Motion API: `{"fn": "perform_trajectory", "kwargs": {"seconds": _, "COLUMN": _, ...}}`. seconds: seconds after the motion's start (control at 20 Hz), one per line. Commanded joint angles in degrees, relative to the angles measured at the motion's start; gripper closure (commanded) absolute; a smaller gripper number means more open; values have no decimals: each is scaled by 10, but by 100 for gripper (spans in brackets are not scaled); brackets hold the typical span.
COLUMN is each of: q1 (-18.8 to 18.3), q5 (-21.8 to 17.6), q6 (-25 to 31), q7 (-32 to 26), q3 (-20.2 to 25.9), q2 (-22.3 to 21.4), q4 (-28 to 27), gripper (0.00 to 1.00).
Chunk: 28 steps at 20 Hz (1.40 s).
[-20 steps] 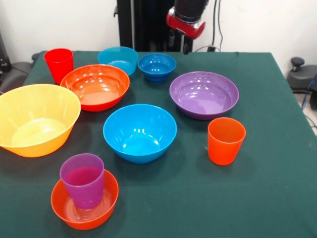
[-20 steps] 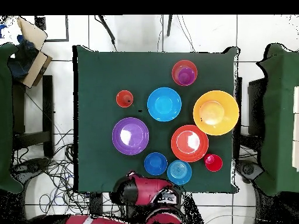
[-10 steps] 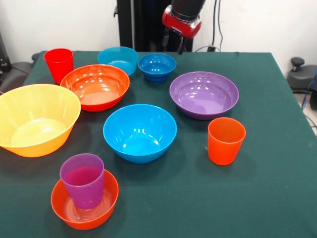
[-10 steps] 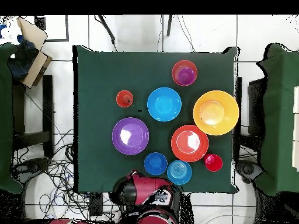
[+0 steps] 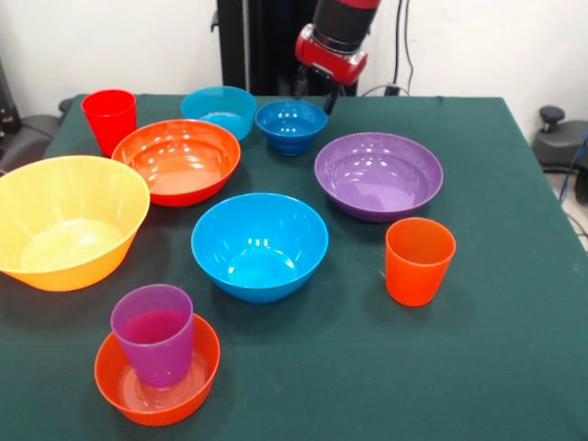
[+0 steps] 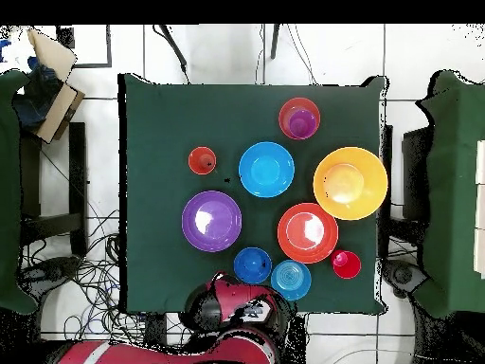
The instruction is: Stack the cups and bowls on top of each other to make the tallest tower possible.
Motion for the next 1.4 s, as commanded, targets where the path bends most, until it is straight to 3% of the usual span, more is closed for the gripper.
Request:
{"fn": "perform_trajectory", "kwargs": {"seconds": 0.05, "q1": 0, "q5": -35, "q6": -72, "q7": 19, "q3": 37, "q2": 36, "q4": -71, "gripper": 0}}
{"fn": "perform_trajectory", "kwargs": {"seconds": 0.85, "q1": -14, "q5": -49, "q6": -98, "q7": 28, "q3": 58, "q2": 50, "q4": -81, "gripper": 0}}
{"fn": "perform_trajectory", "kwargs": {"seconds": 1.1, "q1": -30, "q5": -53, "q6": -57, "q7": 16, "q3": 75, "q2": 30, "q4": -75, "gripper": 0}}
{"fn": "perform_trajectory", "kwargs": {"seconds": 1.4, "q1": -20, "q5": -58, "q6": -22, "q7": -3, "q3": 59, "q2": 15, "q4": -86, "gripper": 0}}
